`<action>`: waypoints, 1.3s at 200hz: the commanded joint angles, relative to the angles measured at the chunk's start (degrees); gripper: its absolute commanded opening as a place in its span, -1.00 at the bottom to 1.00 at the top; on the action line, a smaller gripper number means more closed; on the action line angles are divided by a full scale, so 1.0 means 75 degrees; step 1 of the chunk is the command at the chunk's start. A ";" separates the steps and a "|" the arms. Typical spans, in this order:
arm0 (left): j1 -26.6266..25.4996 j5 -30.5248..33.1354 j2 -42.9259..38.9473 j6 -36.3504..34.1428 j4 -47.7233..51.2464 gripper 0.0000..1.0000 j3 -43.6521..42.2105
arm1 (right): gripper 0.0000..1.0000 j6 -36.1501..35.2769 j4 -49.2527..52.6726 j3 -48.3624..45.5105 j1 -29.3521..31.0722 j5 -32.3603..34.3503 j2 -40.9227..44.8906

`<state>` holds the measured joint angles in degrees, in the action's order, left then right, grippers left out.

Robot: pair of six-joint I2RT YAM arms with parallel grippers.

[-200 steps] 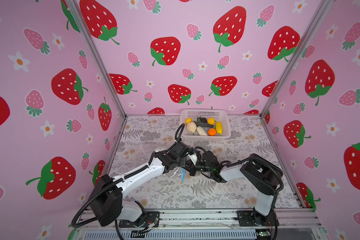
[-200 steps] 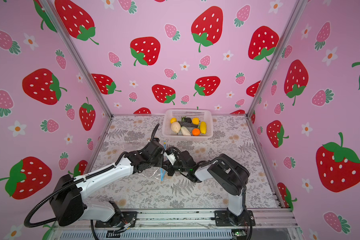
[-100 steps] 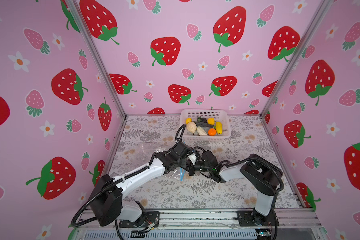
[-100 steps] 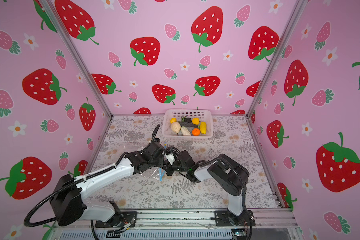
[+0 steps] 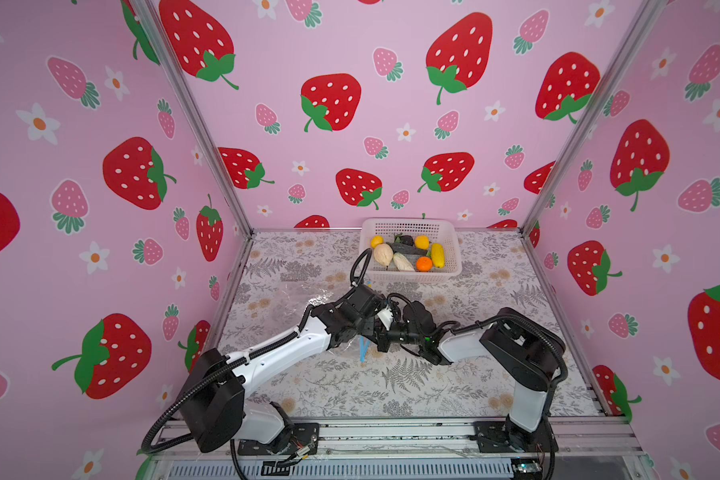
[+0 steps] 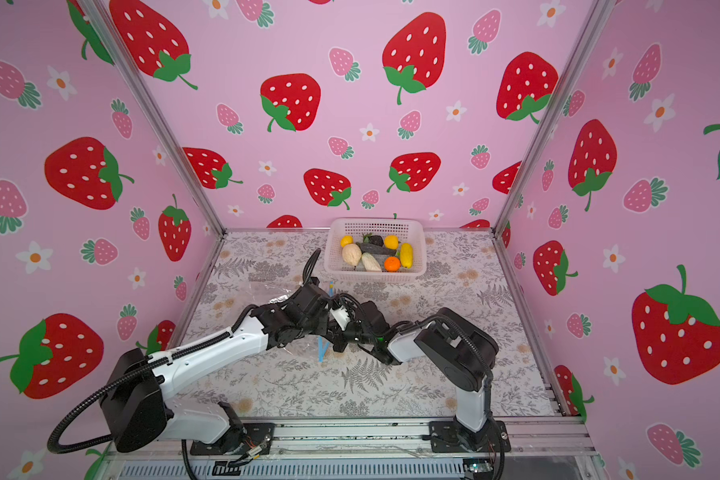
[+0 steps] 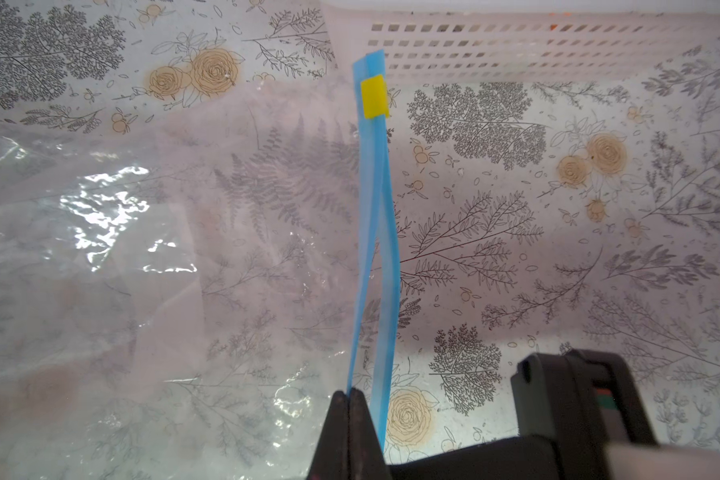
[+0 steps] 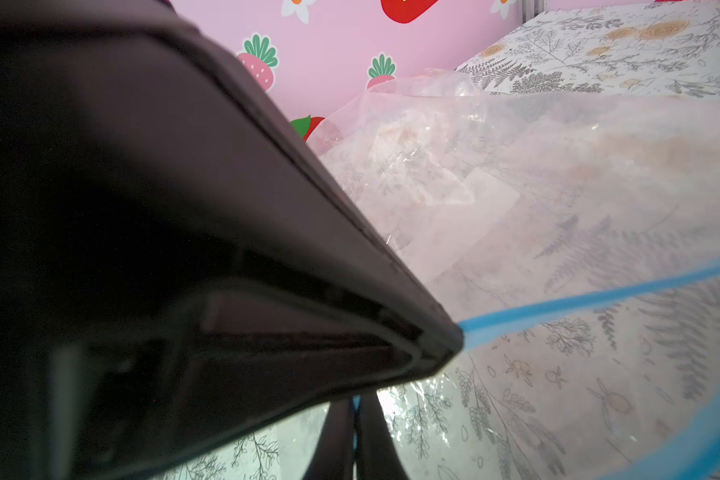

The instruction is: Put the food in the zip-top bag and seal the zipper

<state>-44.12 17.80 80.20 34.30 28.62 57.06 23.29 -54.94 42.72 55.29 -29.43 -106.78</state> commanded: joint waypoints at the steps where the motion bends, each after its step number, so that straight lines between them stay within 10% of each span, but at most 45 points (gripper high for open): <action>1: 0.0013 0.0512 0.0035 0.0289 0.0437 -1.00 0.0218 | -0.83 -0.0012 -0.0108 0.0093 0.0058 -0.0142 0.0005; 150: 0.0093 0.0499 -0.0508 0.1052 0.0914 -1.00 0.0961 | -0.10 0.1954 0.0972 0.0102 -0.1093 0.0286 0.0597; 260: 0.0115 0.0510 -0.1089 0.1071 0.0982 -1.00 0.0944 | -0.17 0.2196 0.1749 0.0922 -0.1397 0.0361 -0.0237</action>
<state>-43.51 20.36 74.26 40.80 34.65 62.85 38.35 -43.48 48.34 45.43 -27.62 -107.33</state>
